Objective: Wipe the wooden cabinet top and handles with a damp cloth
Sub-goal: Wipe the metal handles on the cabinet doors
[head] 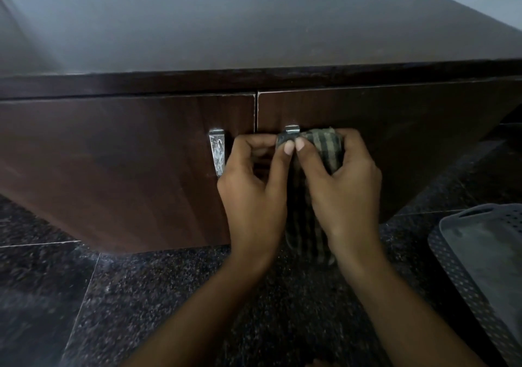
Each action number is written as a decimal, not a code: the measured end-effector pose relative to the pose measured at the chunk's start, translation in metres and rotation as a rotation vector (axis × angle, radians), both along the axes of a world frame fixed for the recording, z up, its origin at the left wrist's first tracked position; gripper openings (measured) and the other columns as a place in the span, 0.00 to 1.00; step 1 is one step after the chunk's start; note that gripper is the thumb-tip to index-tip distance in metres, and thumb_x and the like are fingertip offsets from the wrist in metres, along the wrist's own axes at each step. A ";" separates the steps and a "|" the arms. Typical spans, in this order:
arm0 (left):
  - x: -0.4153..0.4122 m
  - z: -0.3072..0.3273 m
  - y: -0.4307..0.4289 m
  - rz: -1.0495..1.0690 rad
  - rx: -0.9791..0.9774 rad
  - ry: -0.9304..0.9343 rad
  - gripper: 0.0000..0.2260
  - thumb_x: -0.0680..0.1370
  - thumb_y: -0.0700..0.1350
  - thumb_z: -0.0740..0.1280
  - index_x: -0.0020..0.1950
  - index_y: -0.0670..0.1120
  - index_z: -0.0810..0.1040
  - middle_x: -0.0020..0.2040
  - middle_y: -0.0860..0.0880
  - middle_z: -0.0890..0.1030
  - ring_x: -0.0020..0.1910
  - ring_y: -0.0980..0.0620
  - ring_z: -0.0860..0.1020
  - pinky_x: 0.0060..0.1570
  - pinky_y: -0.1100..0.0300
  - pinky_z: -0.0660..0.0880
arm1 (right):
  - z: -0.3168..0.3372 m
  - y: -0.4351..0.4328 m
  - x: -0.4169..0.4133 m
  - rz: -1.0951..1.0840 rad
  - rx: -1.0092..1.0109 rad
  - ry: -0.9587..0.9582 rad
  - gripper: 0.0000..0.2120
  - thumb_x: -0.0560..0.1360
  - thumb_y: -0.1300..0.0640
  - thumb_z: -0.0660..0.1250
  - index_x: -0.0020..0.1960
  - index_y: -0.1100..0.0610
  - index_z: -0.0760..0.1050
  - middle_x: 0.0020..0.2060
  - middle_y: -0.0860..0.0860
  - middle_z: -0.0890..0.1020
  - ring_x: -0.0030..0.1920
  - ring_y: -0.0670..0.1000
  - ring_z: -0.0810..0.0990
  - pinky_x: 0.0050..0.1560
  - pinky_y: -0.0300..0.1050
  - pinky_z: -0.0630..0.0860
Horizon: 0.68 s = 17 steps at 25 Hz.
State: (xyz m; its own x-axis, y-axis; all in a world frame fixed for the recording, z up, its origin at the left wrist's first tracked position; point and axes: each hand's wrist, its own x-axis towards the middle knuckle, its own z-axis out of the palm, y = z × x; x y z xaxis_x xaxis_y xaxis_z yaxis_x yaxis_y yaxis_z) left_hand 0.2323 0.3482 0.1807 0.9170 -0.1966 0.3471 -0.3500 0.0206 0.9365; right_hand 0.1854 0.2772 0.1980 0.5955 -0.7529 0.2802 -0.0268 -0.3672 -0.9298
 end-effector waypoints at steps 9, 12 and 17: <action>-0.010 -0.025 0.004 0.006 0.033 0.032 0.08 0.75 0.44 0.68 0.45 0.56 0.72 0.40 0.59 0.79 0.42 0.66 0.79 0.40 0.76 0.73 | -0.035 0.009 -0.006 -0.009 -0.052 0.017 0.06 0.75 0.54 0.66 0.47 0.51 0.70 0.36 0.40 0.76 0.37 0.36 0.77 0.35 0.22 0.70; -0.007 -0.035 0.004 0.010 0.057 0.075 0.10 0.75 0.43 0.69 0.42 0.57 0.73 0.39 0.59 0.79 0.40 0.67 0.79 0.39 0.77 0.73 | -0.049 0.006 -0.002 -0.015 -0.031 0.054 0.06 0.75 0.55 0.66 0.49 0.54 0.72 0.37 0.39 0.76 0.37 0.34 0.77 0.36 0.20 0.69; -0.003 -0.036 0.003 0.013 0.084 0.107 0.10 0.74 0.43 0.69 0.41 0.57 0.73 0.37 0.59 0.79 0.39 0.68 0.79 0.38 0.77 0.73 | -0.051 0.000 0.003 0.011 0.022 0.114 0.08 0.75 0.54 0.66 0.52 0.56 0.74 0.37 0.40 0.76 0.36 0.36 0.76 0.35 0.20 0.70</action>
